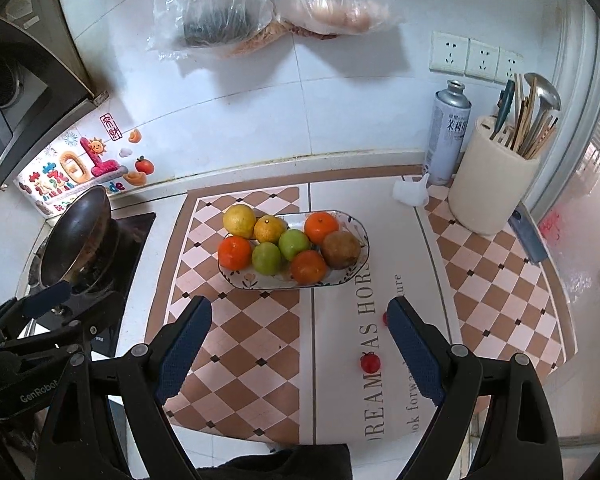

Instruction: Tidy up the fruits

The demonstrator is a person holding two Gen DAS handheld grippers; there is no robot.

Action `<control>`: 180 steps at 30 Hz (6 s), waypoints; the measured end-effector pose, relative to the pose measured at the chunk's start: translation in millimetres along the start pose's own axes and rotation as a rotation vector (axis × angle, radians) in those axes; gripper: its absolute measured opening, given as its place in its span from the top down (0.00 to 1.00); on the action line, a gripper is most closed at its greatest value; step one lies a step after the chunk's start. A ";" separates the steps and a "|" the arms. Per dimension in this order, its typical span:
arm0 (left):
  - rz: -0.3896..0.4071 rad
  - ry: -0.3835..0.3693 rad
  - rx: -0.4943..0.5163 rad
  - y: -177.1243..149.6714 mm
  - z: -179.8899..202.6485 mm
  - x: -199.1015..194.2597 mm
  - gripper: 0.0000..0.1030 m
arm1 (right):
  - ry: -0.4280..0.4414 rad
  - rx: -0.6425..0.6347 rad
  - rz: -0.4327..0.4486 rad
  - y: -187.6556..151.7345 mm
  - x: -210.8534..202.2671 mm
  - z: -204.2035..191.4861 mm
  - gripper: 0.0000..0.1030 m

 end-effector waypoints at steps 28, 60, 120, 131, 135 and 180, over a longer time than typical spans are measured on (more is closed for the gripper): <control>-0.304 0.108 0.199 -76.7 85.7 158.3 0.00 | 0.044 0.272 -0.422 -160.5 173.2 155.1 0.33; -0.656 -0.292 0.177 -175.9 243.7 198.2 0.54 | -0.019 0.346 -0.288 -166.7 163.8 247.6 0.68; -0.563 -0.140 -0.344 -64.0 -7.0 253.1 0.75 | 0.354 0.152 -0.374 -107.9 287.4 -35.2 0.68; -0.572 -0.102 -0.278 -63.4 -11.5 267.0 0.75 | 0.368 0.150 -0.417 -102.0 303.3 -45.6 0.67; -0.566 -0.076 -0.248 -62.9 -13.3 265.0 0.74 | 0.334 0.150 -0.437 -101.3 303.1 -42.0 0.58; -0.169 0.198 -0.098 -30.1 3.1 99.6 0.11 | 0.052 -0.116 -0.134 -14.2 137.1 40.8 0.12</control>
Point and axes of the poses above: each gripper's, at about its wrist camera, not at the fingertips, and x roughly the way its jaws point, z to its right, y to its top, the point moved 7 cm from there along x, roughly the way its jaws point, and after that the axes turned 15 degrees about z, right-handed, at the moved point
